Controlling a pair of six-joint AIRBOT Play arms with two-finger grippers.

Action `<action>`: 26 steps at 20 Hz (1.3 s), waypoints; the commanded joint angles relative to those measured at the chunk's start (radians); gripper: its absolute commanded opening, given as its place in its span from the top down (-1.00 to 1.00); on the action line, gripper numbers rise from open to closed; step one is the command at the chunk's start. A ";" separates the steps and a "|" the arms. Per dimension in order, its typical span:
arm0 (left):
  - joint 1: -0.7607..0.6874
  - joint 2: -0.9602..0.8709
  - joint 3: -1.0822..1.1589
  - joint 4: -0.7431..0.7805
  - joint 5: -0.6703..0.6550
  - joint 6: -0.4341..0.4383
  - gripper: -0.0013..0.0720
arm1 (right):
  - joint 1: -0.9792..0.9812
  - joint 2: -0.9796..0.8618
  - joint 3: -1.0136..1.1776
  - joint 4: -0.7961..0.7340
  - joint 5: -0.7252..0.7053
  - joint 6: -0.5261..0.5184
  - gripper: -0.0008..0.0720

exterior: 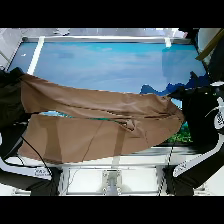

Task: Fold the clothes and pants, and hang the long-sleeved shirts on hangers.

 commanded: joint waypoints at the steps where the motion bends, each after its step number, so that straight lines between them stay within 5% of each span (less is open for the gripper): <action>1: 0.010 0.075 0.001 0.002 0.060 0.000 0.93 | -0.011 0.079 0.001 -0.014 0.048 -0.009 0.90; 10: 0.031 0.122 -0.001 0.004 0.065 0.000 0.93 | -0.068 0.327 0.000 -0.166 -0.009 0.109 0.90; 16: 0.031 0.035 -0.001 0.004 0.069 -0.023 0.93 | 0.008 0.266 -0.039 -0.204 -0.448 0.353 0.90; 21: 0.025 -0.050 -0.001 0.003 0.070 -0.023 0.93 | 0.127 0.103 -0.039 -0.207 -0.657 0.467 0.90; 22: 0.018 -0.067 -0.001 0.004 0.078 -0.031 0.72 | 0.145 0.074 -0.039 -0.206 -0.695 0.504 0.90; 24: 0.014 -0.080 -0.001 0.003 0.128 -0.073 -0.15 | 0.164 0.036 -0.039 -0.206 -0.778 0.600 0.90; 26: 0.014 -0.062 0.008 0.003 0.174 -0.109 -0.20 | 0.166 0.038 -0.035 -0.197 -0.836 0.649 0.89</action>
